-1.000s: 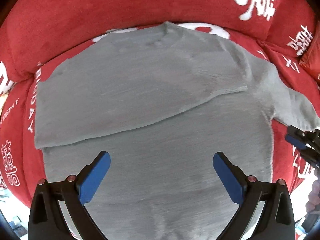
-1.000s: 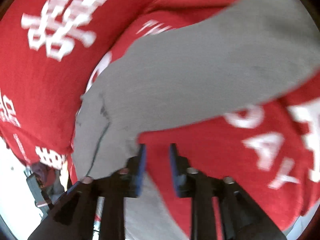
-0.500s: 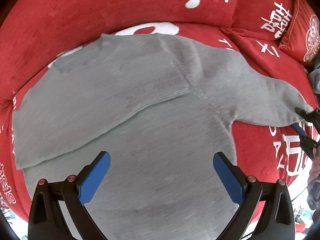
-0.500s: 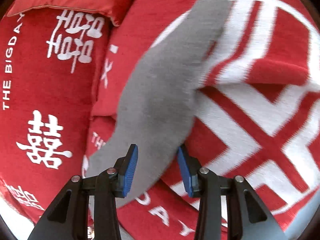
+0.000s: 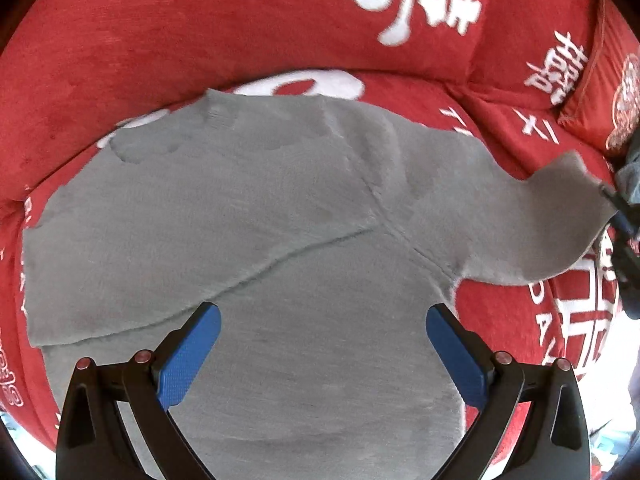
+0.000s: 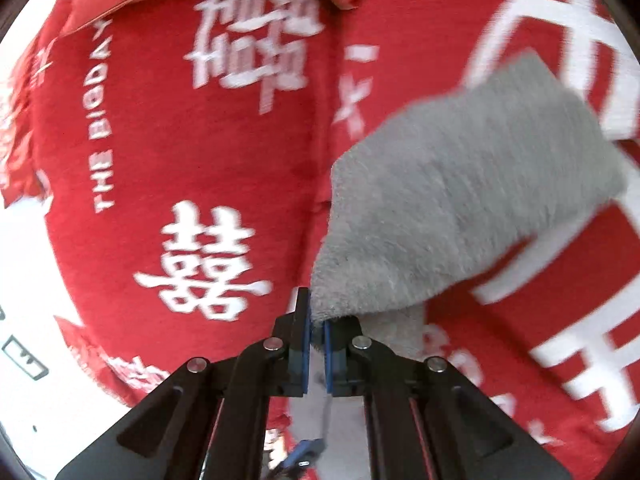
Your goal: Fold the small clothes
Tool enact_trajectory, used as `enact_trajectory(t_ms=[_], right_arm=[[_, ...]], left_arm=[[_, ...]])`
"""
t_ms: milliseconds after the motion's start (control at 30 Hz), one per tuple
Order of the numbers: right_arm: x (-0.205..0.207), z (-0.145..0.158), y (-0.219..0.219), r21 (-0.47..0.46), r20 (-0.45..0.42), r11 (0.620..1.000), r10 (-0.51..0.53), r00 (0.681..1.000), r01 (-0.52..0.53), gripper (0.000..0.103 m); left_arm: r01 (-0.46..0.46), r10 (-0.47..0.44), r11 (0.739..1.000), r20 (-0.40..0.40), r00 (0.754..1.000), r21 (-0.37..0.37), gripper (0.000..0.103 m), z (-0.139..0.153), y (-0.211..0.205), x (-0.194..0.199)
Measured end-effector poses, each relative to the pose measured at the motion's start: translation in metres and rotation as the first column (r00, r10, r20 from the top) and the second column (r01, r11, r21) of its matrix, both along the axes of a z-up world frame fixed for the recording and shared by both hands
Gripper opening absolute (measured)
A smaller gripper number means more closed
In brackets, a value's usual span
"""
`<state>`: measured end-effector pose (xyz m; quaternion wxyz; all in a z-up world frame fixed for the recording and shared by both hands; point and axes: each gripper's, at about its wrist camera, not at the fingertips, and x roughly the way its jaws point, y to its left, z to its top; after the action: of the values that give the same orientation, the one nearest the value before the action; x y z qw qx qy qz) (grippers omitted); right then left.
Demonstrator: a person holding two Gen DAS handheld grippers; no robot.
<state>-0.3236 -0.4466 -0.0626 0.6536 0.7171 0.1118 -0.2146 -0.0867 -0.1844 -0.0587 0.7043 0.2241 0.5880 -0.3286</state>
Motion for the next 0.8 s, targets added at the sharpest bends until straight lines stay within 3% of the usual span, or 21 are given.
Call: enact_trajectory(t_ms=[200,333,500,667,733,800], right_arm=[[0.079,0.045,0.016,-0.124,0.054,0.978,0.176,0.983,-0.168,0.006],[0.160,0.074,0.049,-0.254,-0.012,0.890,0.390,0.921,-0.380,0.006],[0.255,0.073,0.118,-0.313,-0.137,0.722,0.608,0.782,-0.617,0.006],[0.315,0.028,0.181,-0.234,-0.309,0.569,0.725,0.615,-0.788,0.006],[0.326,0.010,0.197,-0.188,-0.369,0.534,0.739,0.563,-0.824,0.007],[0.332,-0.009,0.207,-0.123,-0.420,0.524,0.741,0.523,-0.843,0.010]], left_arm=[[-0.065,0.066,0.998,0.038,0.997,-0.015,0.103,0.010,0.032,0.040],[-0.139,0.140,0.990,0.052,0.989,-0.021,0.103,0.013,0.064,0.067],[-0.236,0.236,0.972,0.069,0.969,-0.012,0.103,0.009,0.110,0.097],[-0.302,0.300,0.953,0.089,0.950,0.014,0.103,-0.004,0.152,0.120],[-0.310,0.306,0.950,0.087,0.948,0.038,0.103,-0.013,0.162,0.125],[-0.315,0.310,0.947,0.081,0.947,0.063,0.103,-0.023,0.171,0.128]])
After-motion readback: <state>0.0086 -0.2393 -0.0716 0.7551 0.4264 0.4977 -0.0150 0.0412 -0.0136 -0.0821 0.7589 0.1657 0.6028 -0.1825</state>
